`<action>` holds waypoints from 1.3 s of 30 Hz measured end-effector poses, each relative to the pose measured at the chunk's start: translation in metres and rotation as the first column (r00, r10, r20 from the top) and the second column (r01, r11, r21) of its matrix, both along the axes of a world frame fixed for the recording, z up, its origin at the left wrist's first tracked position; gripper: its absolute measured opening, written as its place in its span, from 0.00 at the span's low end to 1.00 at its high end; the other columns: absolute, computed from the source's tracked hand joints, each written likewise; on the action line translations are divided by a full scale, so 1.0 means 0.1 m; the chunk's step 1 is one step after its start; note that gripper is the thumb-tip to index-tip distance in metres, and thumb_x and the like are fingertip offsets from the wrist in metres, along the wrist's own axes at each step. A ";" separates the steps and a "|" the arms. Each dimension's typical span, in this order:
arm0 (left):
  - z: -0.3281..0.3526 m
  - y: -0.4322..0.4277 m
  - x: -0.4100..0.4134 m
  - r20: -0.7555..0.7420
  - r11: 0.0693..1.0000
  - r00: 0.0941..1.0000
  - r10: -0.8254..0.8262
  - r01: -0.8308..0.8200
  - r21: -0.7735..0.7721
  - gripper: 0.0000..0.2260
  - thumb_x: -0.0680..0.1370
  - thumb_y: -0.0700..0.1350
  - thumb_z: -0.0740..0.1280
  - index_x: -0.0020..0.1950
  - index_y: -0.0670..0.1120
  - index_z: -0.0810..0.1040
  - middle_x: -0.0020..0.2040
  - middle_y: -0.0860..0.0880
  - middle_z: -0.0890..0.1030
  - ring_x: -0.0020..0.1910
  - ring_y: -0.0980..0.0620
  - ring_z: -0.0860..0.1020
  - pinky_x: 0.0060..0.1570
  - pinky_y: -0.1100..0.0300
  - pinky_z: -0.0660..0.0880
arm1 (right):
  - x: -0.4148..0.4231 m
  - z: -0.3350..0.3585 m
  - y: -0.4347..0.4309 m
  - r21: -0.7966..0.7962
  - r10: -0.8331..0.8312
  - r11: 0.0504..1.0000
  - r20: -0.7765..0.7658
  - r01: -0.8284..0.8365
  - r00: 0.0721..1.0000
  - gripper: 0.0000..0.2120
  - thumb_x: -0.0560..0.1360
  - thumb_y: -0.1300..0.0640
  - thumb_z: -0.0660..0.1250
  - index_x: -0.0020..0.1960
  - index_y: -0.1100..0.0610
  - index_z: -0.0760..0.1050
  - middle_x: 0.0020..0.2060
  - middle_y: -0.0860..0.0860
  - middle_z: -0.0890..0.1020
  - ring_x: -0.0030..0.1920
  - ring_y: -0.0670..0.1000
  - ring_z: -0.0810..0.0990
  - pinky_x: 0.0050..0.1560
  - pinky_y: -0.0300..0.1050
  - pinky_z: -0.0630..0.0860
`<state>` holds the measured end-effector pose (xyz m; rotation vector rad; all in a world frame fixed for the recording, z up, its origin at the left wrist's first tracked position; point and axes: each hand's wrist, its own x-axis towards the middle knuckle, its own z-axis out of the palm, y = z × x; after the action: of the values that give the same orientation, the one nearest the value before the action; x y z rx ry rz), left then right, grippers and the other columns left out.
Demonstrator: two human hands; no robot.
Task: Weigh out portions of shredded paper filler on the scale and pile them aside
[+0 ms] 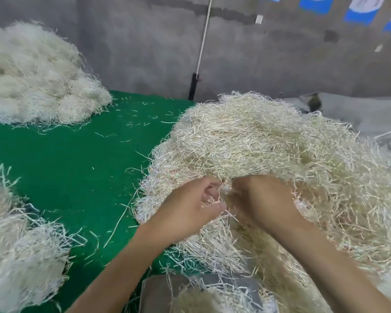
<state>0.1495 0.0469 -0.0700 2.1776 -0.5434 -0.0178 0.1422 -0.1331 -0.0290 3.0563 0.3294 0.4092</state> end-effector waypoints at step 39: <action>0.18 0.48 0.11 0.235 0.892 0.945 0.227 -0.299 0.340 0.16 0.76 0.50 0.69 0.64 0.55 0.76 0.62 0.54 0.78 0.45 0.63 0.70 0.52 0.68 0.70 | -0.21 0.30 -0.08 0.753 0.120 0.646 0.062 -0.125 0.991 0.08 0.81 0.55 0.62 0.50 0.50 0.80 0.32 0.47 0.80 0.30 0.45 0.76 0.31 0.42 0.72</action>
<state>0.1608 0.0951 -0.0518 2.6303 -0.3627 0.2565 0.1213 -0.1411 0.0007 3.8674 0.4673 0.7278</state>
